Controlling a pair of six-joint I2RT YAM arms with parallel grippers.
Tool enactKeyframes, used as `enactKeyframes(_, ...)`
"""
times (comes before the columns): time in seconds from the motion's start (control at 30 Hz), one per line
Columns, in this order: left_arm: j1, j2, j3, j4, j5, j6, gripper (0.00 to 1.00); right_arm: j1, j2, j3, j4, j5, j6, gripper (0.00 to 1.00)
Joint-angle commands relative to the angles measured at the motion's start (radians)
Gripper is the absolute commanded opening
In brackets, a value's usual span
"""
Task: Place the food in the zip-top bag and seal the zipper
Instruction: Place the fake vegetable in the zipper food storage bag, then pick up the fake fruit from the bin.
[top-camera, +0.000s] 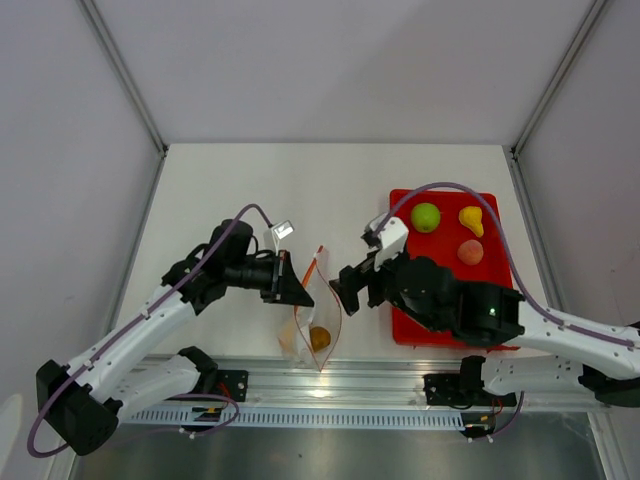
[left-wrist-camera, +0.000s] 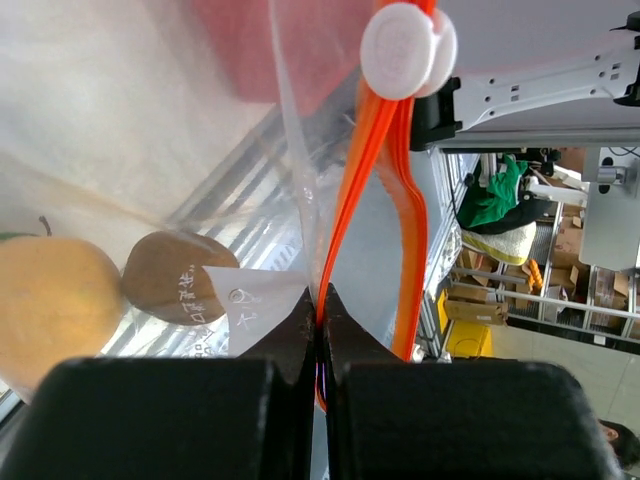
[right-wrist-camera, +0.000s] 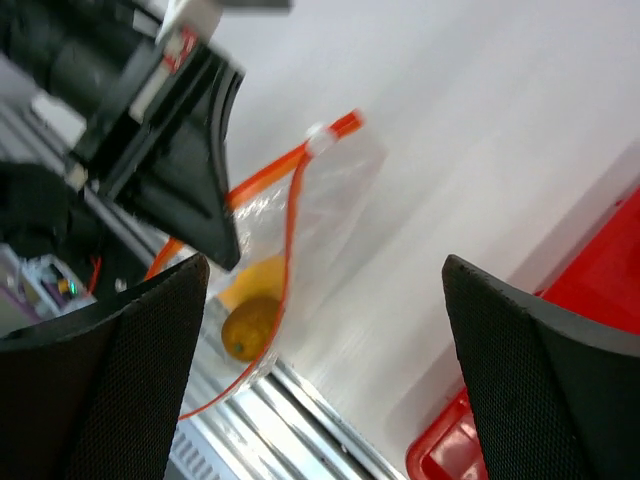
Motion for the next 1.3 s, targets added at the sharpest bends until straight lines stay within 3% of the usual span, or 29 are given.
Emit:
enactKeyframes(0.0, -0.004, -0.025, -0.031, 0.022, -0.012, 0.005, 0.0, 0.006, -0.082, -0.012, 0.099, 0.216, 0.045, 0.99)
enactKeyframes(0.17, -0.004, -0.031, -0.062, 0.044, -0.007, -0.006, 0.01, -0.051, -0.129, -0.06, 0.136, 0.542, 0.077, 0.99)
enactKeyframes(0.3, -0.004, -0.034, -0.061, 0.041, -0.002, -0.007, 0.01, -0.213, -0.116, -0.055, 0.033, 0.63, 0.131, 0.99)
enactKeyframes(0.57, -0.004, -0.049, -0.068, 0.022, -0.01, 0.0, 0.0, -0.701, -0.094, -0.129, -0.051, 0.436, 0.177, 0.99)
enactKeyframes(0.7, -0.003, -0.046, -0.084, 0.036, -0.008, -0.01, 0.01, -0.977, -0.039, -0.138, -0.041, 0.282, 0.181, 0.99)
enactKeyframes(0.87, -0.004, -0.052, -0.081, 0.035, -0.016, -0.021, 0.01, -1.21, 0.088, -0.123, 0.03, -0.018, 0.178, 0.99)
enactKeyframes(1.13, -0.004, -0.081, -0.081, 0.015, -0.024, -0.026, 0.01, -1.244, 0.366, 0.0, -0.039, -0.057, 0.279, 0.99)
enactKeyframes(1.27, -0.004, -0.091, -0.094, 0.001, -0.028, -0.018, 0.01, -1.215, 0.401, -0.049, -0.047, -0.036, 0.317, 0.99)
